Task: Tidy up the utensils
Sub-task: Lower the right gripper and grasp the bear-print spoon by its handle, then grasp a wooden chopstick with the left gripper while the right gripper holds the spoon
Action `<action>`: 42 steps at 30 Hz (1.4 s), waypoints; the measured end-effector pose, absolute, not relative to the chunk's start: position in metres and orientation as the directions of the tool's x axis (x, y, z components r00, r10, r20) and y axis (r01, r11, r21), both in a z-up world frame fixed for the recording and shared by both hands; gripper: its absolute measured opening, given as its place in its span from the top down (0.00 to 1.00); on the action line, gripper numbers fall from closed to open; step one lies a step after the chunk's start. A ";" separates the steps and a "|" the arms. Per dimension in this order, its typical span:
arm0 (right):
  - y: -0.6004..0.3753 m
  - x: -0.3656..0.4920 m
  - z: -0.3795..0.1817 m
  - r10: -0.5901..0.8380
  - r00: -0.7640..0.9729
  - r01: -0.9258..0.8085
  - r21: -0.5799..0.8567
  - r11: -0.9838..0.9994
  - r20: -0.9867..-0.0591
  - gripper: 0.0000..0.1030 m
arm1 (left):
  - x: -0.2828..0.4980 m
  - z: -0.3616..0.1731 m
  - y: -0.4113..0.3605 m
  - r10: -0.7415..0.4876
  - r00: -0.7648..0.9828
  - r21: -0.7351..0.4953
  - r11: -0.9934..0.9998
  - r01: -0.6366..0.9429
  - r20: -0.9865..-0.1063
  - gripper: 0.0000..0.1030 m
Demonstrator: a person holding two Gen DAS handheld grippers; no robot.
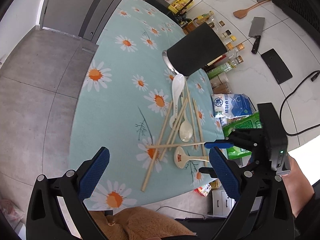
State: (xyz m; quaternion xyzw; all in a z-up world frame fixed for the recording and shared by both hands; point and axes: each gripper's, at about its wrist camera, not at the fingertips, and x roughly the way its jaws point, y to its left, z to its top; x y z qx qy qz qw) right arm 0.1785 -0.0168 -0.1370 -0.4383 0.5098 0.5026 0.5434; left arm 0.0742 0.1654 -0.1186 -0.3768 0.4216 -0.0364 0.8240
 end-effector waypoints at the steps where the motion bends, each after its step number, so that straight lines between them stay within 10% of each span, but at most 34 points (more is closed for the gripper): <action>1: -0.013 0.177 -0.142 0.079 -0.020 -0.995 0.028 0.093 -0.997 0.58 | 0.072 -0.118 0.169 -0.381 0.645 -0.657 0.709 -0.257 -0.663 0.07; 20: 0.012 0.149 -0.175 -0.142 -0.041 -0.991 0.057 -0.117 -0.989 0.92 | 0.059 -0.119 0.186 -0.341 0.664 -0.645 0.710 -0.282 -0.665 0.07; 42: -0.055 0.251 -0.077 0.289 -0.183 -0.956 0.238 0.169 -0.940 0.92 | 0.128 -0.129 0.148 -0.364 0.575 -0.605 0.735 -0.306 -0.733 0.15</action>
